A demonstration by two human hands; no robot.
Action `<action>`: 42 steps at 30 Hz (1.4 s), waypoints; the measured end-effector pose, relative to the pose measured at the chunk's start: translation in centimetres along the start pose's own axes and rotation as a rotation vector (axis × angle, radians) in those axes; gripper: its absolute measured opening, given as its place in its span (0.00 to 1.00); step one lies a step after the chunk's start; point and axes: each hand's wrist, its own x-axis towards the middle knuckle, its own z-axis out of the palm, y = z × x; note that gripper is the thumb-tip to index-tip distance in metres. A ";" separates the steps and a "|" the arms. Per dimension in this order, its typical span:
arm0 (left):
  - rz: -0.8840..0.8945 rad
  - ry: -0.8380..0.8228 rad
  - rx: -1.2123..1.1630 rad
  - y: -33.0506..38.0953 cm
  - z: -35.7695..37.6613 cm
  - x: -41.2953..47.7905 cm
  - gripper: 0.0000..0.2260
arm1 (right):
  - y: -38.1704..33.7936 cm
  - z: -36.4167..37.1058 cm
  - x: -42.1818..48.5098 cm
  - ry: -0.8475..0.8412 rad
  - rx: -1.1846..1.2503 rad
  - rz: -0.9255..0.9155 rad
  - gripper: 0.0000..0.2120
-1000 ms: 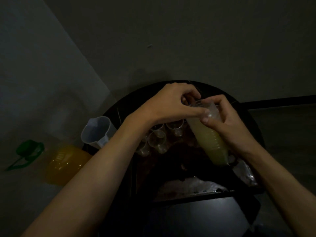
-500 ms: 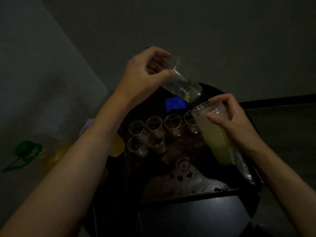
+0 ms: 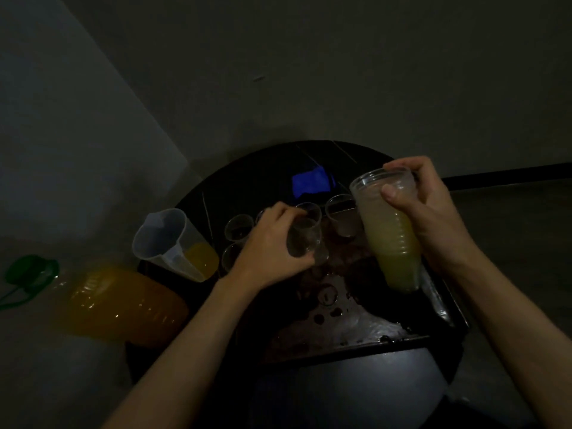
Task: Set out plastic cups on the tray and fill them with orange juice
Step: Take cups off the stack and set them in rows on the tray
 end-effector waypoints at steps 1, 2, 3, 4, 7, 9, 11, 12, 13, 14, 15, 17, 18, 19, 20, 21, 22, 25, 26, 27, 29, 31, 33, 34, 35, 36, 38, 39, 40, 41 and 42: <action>-0.010 -0.008 0.011 -0.2 0.7 -0.3 0.31 | 0.0 0.0 0.0 0.000 0.001 -0.002 0.18; -0.024 -0.014 0.021 -0.4 1.3 -0.5 0.32 | 0.0 -0.1 0.0 0.001 0.006 -0.002 0.18; -0.038 -0.021 0.021 -0.6 1.6 -0.6 0.32 | 0.0 0.0 0.0 0.002 0.010 -0.002 0.18; -0.053 -0.031 0.014 -0.7 1.9 -0.6 0.32 | 0.0 0.0 0.0 0.003 0.013 -0.003 0.19; -0.065 -0.053 0.009 -1.0 2.4 -0.3 0.33 | -0.1 0.0 0.0 0.006 0.015 -0.006 0.20; -0.062 -0.047 0.028 -1.1 3.0 -0.3 0.33 | -0.1 0.0 0.0 0.010 0.009 -0.009 0.19; -0.053 -0.023 0.037 -1.3 3.5 -0.2 0.32 | -0.1 0.1 0.0 0.010 0.000 -0.009 0.19; -0.049 -0.015 0.036 -1.4 3.8 -0.2 0.31 | -0.1 0.0 0.0 0.010 -0.003 -0.008 0.19; -0.047 -0.011 0.036 -1.5 3.9 -0.2 0.31 | -0.1 0.0 0.0 0.011 -0.005 -0.007 0.20; -0.050 -0.014 0.039 -1.6 4.0 -0.2 0.30 | -0.1 0.0 0.0 0.010 -0.006 -0.005 0.19; -0.055 -0.017 0.042 -1.7 4.1 -0.2 0.30 | -0.2 -0.1 0.0 0.007 -0.007 -0.001 0.19; -0.059 -0.013 0.036 -1.8 4.3 -0.2 0.29 | -0.2 -0.1 0.0 0.003 -0.005 0.004 0.20; -0.058 -0.009 0.034 -1.8 4.4 -0.2 0.29 | -0.3 -0.1 -0.1 0.002 -0.005 0.006 0.21; -0.053 -0.002 0.037 -1.7 4.4 -0.2 0.28 | -0.3 -0.1 -0.1 0.001 -0.003 0.007 0.22; -0.050 0.005 0.041 -1.7 4.5 -0.1 0.28 | -0.4 0.0 -0.1 0.001 -0.003 0.007 0.23; -0.047 0.012 0.044 -1.7 4.5 -0.1 0.28 | -0.4 0.0 -0.2 -0.002 -0.004 0.010 0.23; -0.047 0.016 0.044 -1.6 4.5 -0.1 0.27 | -0.4 0.0 -0.2 -0.004 -0.006 0.014 0.23; -0.054 0.016 0.050 -1.5 4.5 0.0 0.27 | -0.5 0.0 -0.2 -0.005 -0.001 0.018 0.21; -0.053 0.019 0.051 -1.5 4.6 0.0 0.27 | -0.4 0.0 -0.2 0.000 -0.003 0.015 0.20; -0.052 0.022 0.052 -1.5 4.6 0.0 0.26 | -0.4 0.0 -0.2 0.003 -0.007 0.015 0.20; -0.045 0.024 0.051 -1.5 4.6 -0.1 0.26 | -0.4 0.0 -0.2 0.002 -0.010 0.019 0.20; -0.044 0.024 0.049 -1.5 4.5 -0.1 0.26 | -0.3 0.0 -0.2 -0.006 -0.012 0.020 0.21; -0.040 0.024 0.047 -1.5 4.5 -0.1 0.26 | -0.2 -0.1 -0.2 -0.014 -0.010 0.023 0.21; -0.040 0.022 0.046 -1.5 4.4 -0.1 0.26 | -0.2 -0.1 -0.2 -0.017 -0.006 0.024 0.21; -0.042 0.019 0.048 -1.6 4.4 -0.1 0.26 | -0.2 -0.1 -0.2 -0.017 -0.003 0.023 0.20; -0.045 0.017 0.050 -1.6 4.4 -0.1 0.26 | -0.2 -0.1 -0.1 -0.017 -0.003 0.019 0.20; -0.047 0.017 0.057 -1.6 4.4 -0.1 0.26 | -0.2 -0.2 -0.1 -0.018 -0.008 0.016 0.20; -0.047 0.019 0.057 -1.6 4.4 -0.2 0.26 | -0.2 -0.1 -0.1 -0.016 -0.008 0.014 0.20; -0.045 0.023 0.057 -1.6 4.4 -0.2 0.26 | -0.2 -0.1 -0.1 -0.014 -0.011 0.010 0.20; -0.038 0.032 0.057 -1.6 4.4 -0.2 0.26 | -0.2 -0.1 -0.1 -0.011 -0.015 0.005 0.20; -0.029 0.043 0.057 -1.7 4.5 -0.2 0.26 | -0.2 -0.1 -0.1 -0.010 -0.016 0.002 0.20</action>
